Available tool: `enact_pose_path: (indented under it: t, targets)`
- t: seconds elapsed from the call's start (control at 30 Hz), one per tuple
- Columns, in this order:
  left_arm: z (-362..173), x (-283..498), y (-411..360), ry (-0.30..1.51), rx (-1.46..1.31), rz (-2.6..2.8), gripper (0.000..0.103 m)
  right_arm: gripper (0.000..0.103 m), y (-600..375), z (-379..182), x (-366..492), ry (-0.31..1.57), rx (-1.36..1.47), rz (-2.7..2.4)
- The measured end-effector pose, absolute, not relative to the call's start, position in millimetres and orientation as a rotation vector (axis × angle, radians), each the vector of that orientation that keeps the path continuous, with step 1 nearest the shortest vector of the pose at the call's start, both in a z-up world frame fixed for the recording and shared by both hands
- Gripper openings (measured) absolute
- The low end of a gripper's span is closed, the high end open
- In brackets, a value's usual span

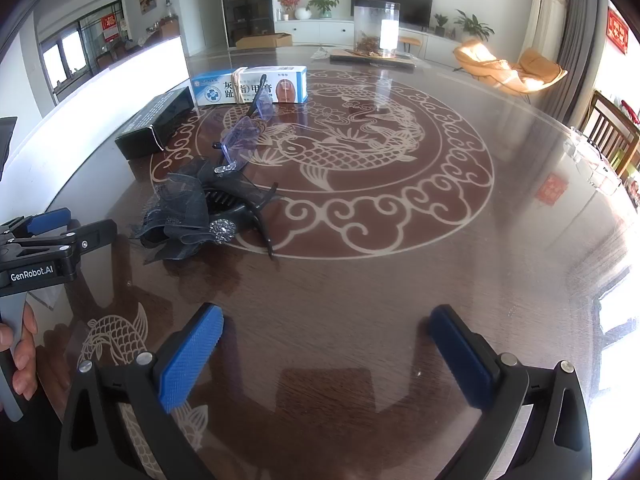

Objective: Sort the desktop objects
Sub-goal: 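Bring both open tools back over the table, then grasp the black soap box with the left tool while the right tool grasps black lace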

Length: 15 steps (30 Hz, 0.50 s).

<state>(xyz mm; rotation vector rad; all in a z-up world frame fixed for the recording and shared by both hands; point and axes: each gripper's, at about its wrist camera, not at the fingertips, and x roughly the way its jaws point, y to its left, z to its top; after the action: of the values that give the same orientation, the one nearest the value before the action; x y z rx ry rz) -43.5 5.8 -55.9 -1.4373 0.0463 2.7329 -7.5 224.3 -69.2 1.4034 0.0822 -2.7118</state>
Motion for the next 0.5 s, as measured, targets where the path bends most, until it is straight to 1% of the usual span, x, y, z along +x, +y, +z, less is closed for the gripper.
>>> enact_pose_path:
  t: [0.37, 0.5]
  targets:
    - [-56, -43, 5, 0.047, -1.437, 2.733, 0.103, 0.103, 223, -69, -7, 0.088, 1.402, -2.704]
    - [-56, -42, 5, 0.046, -1.437, 2.733, 0.103, 0.103, 211, -70, -7, 0.145, 1.370, -2.630]
